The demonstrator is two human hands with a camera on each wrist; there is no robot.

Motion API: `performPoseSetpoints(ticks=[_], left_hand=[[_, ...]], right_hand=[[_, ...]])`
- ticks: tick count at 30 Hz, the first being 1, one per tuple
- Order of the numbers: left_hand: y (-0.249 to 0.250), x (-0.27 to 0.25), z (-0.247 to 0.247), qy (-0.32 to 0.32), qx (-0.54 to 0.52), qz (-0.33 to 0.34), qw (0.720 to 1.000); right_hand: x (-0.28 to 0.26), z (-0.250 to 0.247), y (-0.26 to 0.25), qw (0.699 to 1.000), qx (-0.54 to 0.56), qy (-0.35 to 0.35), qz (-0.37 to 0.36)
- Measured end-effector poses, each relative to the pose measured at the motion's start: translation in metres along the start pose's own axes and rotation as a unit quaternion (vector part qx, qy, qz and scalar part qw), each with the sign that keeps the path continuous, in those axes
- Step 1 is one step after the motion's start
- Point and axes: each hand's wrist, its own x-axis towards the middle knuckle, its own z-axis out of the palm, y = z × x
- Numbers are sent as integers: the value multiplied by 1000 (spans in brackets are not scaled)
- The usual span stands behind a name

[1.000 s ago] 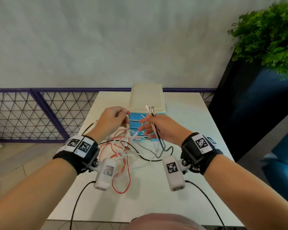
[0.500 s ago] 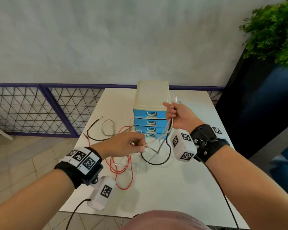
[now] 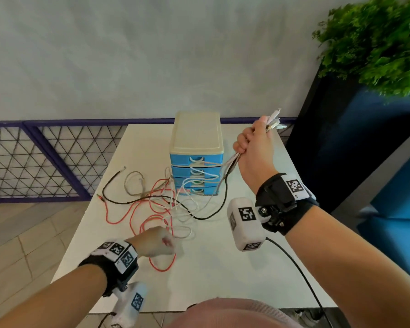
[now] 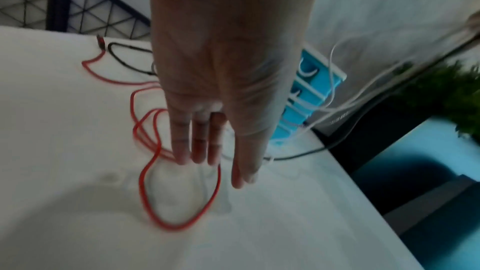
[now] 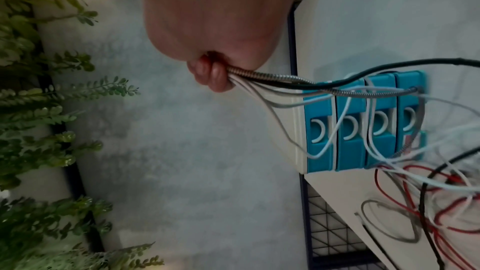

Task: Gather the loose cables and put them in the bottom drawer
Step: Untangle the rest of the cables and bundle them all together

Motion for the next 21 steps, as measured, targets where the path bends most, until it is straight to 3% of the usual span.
performPoseSetpoints(ticks=[2, 6, 9, 11, 14, 16, 18, 21], left_hand=[[-1, 4, 22, -67, -2, -26, 997], [3, 18, 40, -1, -70, -14, 997], [20, 19, 36, 9, -131, -17, 991], [40, 13, 23, -14, -111, 10, 994], [77, -4, -20, -21, -34, 101, 994], [103, -19, -56, 51, -24, 167, 984], [119, -31, -86, 147, -79, 177, 970], [123, -42, -119, 245, -151, 167, 943]], right_hand=[[-5, 2, -1, 1000, 3, -8, 8], [-13, -2, 1, 998, -44, -38, 17], [-15, -9, 2, 983, -157, -89, 15], [-15, -15, 6, 942, -307, -139, 10], [-21, -23, 18, 836, -485, -254, 39], [-28, -27, 28, 789, -527, -304, 82], [-35, -27, 36, 773, -530, -331, 112], [-37, -20, 39, 808, -465, -328, 154]])
